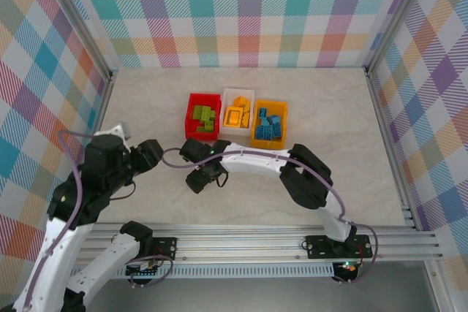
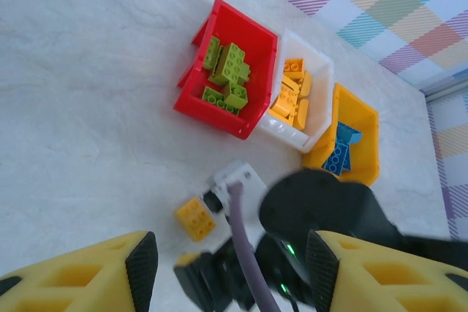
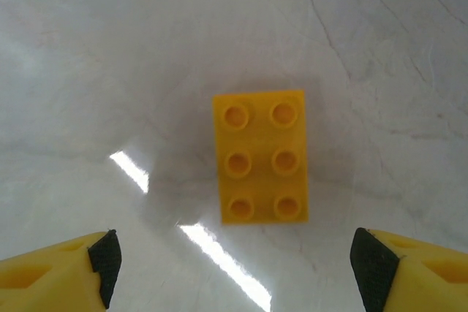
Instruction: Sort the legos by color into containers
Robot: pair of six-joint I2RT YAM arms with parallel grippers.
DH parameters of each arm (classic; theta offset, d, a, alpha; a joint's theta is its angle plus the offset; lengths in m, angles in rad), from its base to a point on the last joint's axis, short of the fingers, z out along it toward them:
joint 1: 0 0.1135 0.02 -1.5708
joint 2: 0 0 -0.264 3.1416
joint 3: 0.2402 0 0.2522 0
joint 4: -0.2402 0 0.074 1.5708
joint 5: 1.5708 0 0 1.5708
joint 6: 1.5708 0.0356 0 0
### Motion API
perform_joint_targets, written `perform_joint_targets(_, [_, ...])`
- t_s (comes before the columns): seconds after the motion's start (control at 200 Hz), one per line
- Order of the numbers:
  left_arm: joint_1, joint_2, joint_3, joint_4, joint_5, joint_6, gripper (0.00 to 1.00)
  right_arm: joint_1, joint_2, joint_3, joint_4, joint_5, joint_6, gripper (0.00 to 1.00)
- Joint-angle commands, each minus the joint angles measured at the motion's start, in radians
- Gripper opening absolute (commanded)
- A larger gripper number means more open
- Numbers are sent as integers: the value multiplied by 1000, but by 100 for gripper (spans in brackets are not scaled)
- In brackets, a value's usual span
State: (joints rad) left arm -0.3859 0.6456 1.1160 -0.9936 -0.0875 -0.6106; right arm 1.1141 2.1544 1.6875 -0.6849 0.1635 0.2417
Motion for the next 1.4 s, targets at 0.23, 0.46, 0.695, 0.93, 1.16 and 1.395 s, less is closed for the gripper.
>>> perform_joint_targets(0.23, [-5,-31,-3,-54,21,-37,58,-1,160,185,-121,110,-44,46])
perform_joint_targets(0.46, [-5,-14,-33,42,155,-34,58,-4,-15,98,-74,155,-14,25])
perform_joint_targets(0.695, [-34,190,42,143,335,-53,58,-208,-243,-2,-72,60,75,24])
perform_joint_targets(0.93, [-178,464,136,257,160,20,58,-411,-102,172,-128,-97,166,24])
perform_joint_targets(1.16, [-298,622,185,359,-60,59,59,-515,131,487,-204,-178,199,26])
perform_joint_targets(1.395, [-324,654,142,448,-142,33,59,-548,387,868,-348,-238,206,46])
